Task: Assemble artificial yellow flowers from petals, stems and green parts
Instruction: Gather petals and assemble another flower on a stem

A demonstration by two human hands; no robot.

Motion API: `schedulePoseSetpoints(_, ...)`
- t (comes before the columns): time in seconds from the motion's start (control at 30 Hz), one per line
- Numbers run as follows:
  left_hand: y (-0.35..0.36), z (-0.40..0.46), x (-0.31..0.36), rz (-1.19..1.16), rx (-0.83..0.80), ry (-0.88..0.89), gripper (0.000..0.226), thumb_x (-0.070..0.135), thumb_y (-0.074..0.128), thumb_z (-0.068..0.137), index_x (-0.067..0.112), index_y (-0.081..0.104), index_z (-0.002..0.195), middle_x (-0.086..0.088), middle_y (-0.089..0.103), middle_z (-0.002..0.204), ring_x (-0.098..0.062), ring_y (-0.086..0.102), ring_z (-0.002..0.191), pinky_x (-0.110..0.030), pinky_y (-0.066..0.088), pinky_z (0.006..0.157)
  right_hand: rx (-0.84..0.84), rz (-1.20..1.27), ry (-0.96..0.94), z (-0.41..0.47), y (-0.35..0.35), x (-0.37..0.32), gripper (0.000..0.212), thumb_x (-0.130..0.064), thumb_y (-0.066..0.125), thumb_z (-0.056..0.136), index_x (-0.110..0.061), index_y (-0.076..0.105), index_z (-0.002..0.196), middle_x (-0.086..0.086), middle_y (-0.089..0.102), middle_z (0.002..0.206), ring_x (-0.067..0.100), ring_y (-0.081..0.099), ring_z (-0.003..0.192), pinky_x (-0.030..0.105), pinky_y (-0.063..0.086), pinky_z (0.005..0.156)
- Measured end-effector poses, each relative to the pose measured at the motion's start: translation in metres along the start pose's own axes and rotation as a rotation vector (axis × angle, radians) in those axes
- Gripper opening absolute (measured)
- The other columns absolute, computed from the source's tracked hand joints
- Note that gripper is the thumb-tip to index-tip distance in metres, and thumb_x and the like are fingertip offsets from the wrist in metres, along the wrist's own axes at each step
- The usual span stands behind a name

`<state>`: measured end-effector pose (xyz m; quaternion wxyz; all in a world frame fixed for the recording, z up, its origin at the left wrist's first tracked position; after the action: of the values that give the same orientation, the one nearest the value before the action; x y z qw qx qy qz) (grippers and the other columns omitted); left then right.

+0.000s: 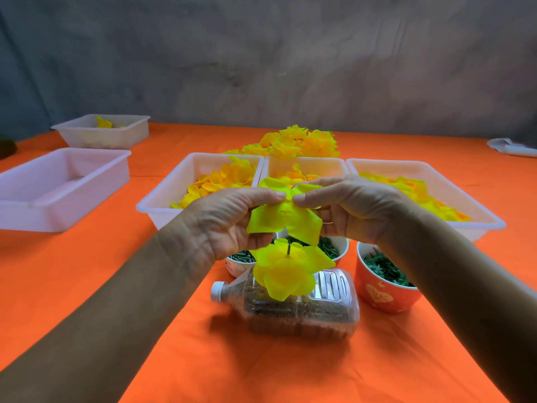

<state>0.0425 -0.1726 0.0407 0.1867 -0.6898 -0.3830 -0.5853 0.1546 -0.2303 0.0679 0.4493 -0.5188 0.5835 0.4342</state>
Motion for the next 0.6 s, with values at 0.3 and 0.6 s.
schedulePoseSetpoints(0.3, -0.009, 0.008, -0.013, -0.014, -0.011, -0.038, 0.026, 0.019, 0.070, 0.067, 0.010, 0.068, 0.091, -0.004, 0.069, 0.063, -0.014, 0.064, 0.048, -0.024, 0.048, 0.044, 0.003, 0.000, 0.026, 0.001, -0.001, 0.005, 0.043, -0.002, 0.070, 0.056, -0.009, 0.063, 0.099, 0.011, 0.071, 0.086, 0.018, 0.069, 0.064, 0.034, 0.057, 0.068)
schedulePoseSetpoints(0.6, -0.018, 0.018, -0.022, 0.087, -0.139, -0.041, 0.023, 0.026, 0.080, 0.060, 0.025, 0.078, 0.083, 0.005, 0.074, 0.078, -0.009, 0.068, 0.065, -0.027, 0.052, 0.055, 0.047, 0.019, 0.057, 0.004, -0.002, 0.014, 0.032, 0.007, 0.065, 0.076, -0.007, 0.058, 0.104, 0.011, 0.072, 0.082, 0.019, 0.069, 0.059, 0.035, 0.058, 0.062)
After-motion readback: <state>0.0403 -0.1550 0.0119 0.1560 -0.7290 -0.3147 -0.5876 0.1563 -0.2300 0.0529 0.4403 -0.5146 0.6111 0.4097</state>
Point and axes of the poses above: each hand's wrist, its own z-axis towards the middle knuckle, its own y-axis out of the palm, x = y × z, the point moved 7 cm from there along z, towards the middle knuckle
